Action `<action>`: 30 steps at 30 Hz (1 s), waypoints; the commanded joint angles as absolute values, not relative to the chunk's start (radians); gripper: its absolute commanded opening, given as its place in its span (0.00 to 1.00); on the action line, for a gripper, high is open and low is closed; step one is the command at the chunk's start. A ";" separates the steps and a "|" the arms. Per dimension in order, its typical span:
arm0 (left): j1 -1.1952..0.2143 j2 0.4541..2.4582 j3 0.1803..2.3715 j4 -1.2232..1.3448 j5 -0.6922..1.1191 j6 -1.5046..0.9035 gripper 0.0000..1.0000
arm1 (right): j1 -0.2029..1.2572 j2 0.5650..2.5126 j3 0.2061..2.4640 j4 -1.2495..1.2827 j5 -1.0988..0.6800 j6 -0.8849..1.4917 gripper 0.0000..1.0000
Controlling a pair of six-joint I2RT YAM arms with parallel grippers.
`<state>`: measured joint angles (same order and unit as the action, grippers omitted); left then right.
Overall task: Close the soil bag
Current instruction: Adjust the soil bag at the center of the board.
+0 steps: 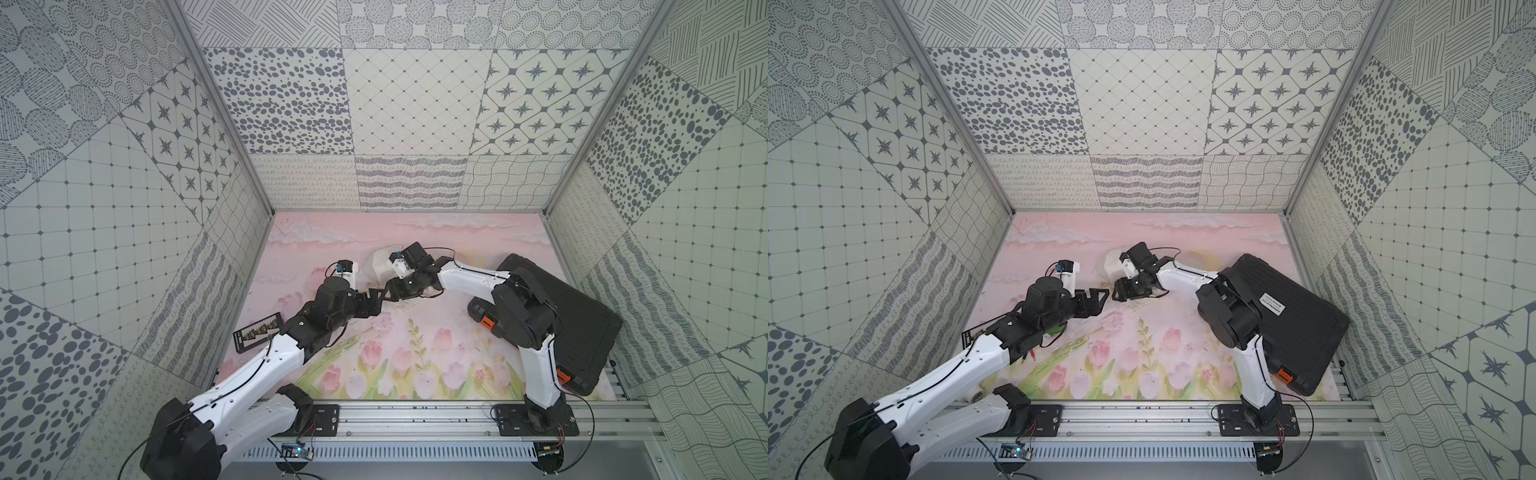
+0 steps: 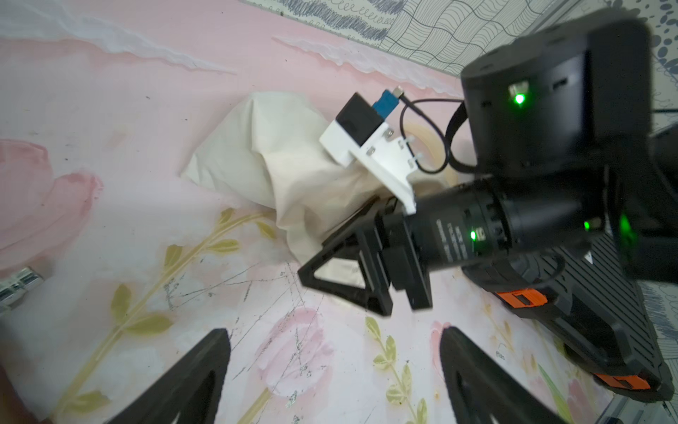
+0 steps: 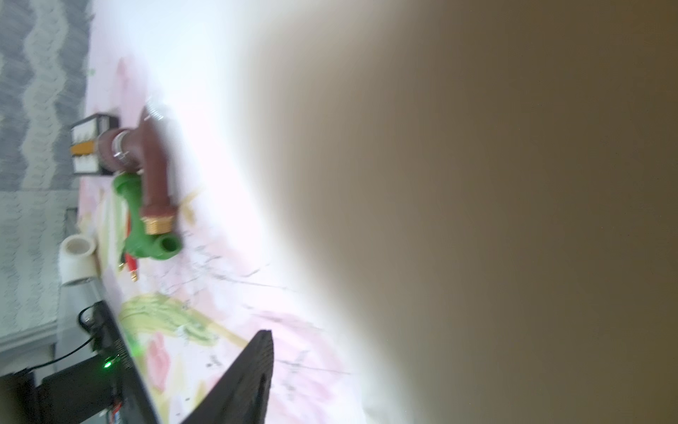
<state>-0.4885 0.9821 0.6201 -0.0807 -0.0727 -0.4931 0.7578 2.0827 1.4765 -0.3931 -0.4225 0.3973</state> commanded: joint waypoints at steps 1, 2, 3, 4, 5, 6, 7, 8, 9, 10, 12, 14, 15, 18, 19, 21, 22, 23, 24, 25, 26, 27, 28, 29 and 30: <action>-0.460 0.913 0.601 -0.155 -0.117 -0.507 0.93 | 0.811 2.101 1.526 -0.306 -0.448 0.458 0.63; -0.459 0.901 0.597 -0.159 -0.118 -0.504 0.93 | 0.820 2.087 1.526 -0.307 -0.449 0.447 0.64; -0.459 0.892 0.594 -0.165 -0.115 -0.497 0.93 | 0.822 2.067 1.516 -0.306 -0.451 0.439 0.66; -0.459 0.885 0.593 -0.168 -0.110 -0.491 0.93 | 0.822 2.038 1.502 -0.307 -0.451 0.427 0.68; -0.459 0.881 0.592 -0.170 -0.106 -0.486 0.92 | 0.820 2.012 1.484 -0.307 -0.452 0.413 0.69; -0.459 0.879 0.592 -0.169 -0.095 -0.480 0.92 | 0.819 1.973 1.462 -0.306 -0.456 0.392 0.71; -0.459 0.882 0.592 -0.166 -0.080 -0.471 0.92 | 0.818 1.933 1.435 -0.307 -0.457 0.371 0.73; -0.460 0.889 0.592 -0.162 -0.062 -0.466 0.91 | 0.815 1.895 1.407 -0.307 -0.462 0.356 0.75; -0.460 0.900 0.595 -0.159 -0.043 -0.460 0.90 | 0.812 1.852 1.375 -0.308 -0.466 0.341 0.76; -0.462 0.918 0.600 -0.157 -0.024 -0.454 0.89 | 0.804 1.809 1.340 -0.309 -0.466 0.332 0.77; -0.479 0.977 0.624 -0.165 -0.001 -0.448 0.86 | 0.775 1.711 1.259 -0.315 -0.454 0.318 0.77; -0.509 1.031 0.645 -0.174 -0.008 -0.442 0.83 | 0.743 1.638 1.204 -0.340 -0.422 0.304 0.77; -0.525 1.055 0.651 -0.172 -0.011 -0.443 0.81 | 0.730 1.608 1.186 -0.366 -0.392 0.290 0.77; -0.556 1.131 0.678 -0.152 -0.004 -0.454 0.76 | 0.710 1.536 1.164 -0.460 -0.255 0.230 0.77; -0.564 1.157 0.691 -0.145 0.006 -0.457 0.73 | 0.710 1.527 1.158 -0.484 -0.182 0.208 0.76; -0.577 1.233 0.733 -0.133 0.021 -0.457 0.68 | 0.709 1.527 1.153 -0.530 -0.067 0.186 0.74; -0.582 1.279 0.746 -0.128 0.031 -0.455 0.66 | 0.709 1.532 1.152 -0.548 -0.036 0.183 0.71; -0.585 1.312 0.759 -0.120 0.038 -0.455 0.64 | 0.710 1.536 1.149 -0.558 -0.022 0.184 0.68; -0.586 1.338 0.770 -0.106 0.044 -0.458 0.63 | 0.709 1.536 1.142 -0.558 -0.017 0.188 0.66; -0.587 1.359 0.778 -0.092 0.054 -0.464 0.62 | 0.710 1.536 1.136 -0.558 -0.025 0.191 0.65; -0.587 1.387 0.788 -0.080 0.067 -0.468 0.61 | 0.709 1.537 1.134 -0.558 -0.036 0.192 0.64; -0.587 1.407 0.797 -0.075 0.079 -0.471 0.60 | 0.710 1.540 1.134 -0.559 -0.047 0.196 0.63; -0.589 1.423 0.805 -0.070 0.087 -0.476 0.60 | 0.712 1.544 1.135 -0.562 -0.051 0.200 0.61; -0.590 1.435 0.810 -0.066 0.089 -0.478 0.60 | 0.714 1.546 1.134 -0.564 -0.056 0.202 0.59; -0.591 1.443 0.813 -0.062 0.094 -0.480 0.60 | 0.715 1.545 1.131 -0.564 -0.066 0.208 0.57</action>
<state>-0.5800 1.3792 0.7780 -0.1234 0.0231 -0.4744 0.7074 1.5436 1.1358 -0.5606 -0.0845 0.2119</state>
